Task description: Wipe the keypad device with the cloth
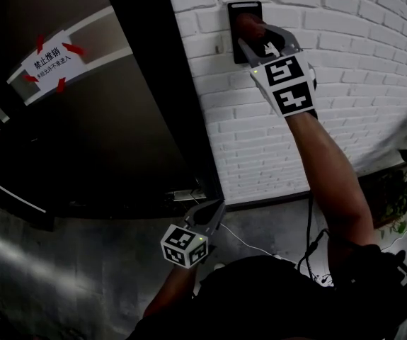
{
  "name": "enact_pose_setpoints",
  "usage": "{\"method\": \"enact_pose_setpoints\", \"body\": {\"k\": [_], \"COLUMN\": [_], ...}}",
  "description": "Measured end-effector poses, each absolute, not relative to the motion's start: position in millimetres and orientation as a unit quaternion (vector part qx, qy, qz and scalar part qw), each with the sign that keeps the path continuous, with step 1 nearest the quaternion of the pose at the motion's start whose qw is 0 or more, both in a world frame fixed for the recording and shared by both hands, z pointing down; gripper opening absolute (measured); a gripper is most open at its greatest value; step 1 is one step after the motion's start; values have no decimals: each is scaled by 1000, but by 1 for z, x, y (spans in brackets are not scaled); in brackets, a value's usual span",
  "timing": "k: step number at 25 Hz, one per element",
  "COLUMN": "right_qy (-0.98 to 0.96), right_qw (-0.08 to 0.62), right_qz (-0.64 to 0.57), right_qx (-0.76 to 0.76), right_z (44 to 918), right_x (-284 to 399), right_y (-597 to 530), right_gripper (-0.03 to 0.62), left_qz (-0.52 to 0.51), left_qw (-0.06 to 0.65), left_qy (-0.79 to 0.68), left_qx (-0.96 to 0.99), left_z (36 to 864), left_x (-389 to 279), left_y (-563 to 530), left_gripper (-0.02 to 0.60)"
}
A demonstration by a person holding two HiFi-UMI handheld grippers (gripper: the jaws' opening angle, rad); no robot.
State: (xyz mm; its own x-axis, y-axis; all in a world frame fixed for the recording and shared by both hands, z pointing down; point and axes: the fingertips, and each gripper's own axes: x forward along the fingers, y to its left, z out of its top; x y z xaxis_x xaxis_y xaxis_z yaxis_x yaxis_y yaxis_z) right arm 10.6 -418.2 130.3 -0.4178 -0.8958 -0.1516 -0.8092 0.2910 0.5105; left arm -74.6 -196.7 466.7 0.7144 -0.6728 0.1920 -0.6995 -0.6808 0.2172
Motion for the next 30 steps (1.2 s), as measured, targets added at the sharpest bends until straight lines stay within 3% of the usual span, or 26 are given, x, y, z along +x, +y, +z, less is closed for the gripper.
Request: {"method": "enact_pose_setpoints", "body": {"k": [30], "right_qy": [-819], "right_qw": [121], "right_qz": [-217], "right_qx": [517], "right_z": [208], "right_x": [8], "right_y": [-417], "right_gripper": [149], "left_qz": [49], "left_qw": [139], "left_qy": [-367], "left_qx": [919], "left_z": [463], "left_x": [-69], "left_y": [-200], "left_gripper": [17]}}
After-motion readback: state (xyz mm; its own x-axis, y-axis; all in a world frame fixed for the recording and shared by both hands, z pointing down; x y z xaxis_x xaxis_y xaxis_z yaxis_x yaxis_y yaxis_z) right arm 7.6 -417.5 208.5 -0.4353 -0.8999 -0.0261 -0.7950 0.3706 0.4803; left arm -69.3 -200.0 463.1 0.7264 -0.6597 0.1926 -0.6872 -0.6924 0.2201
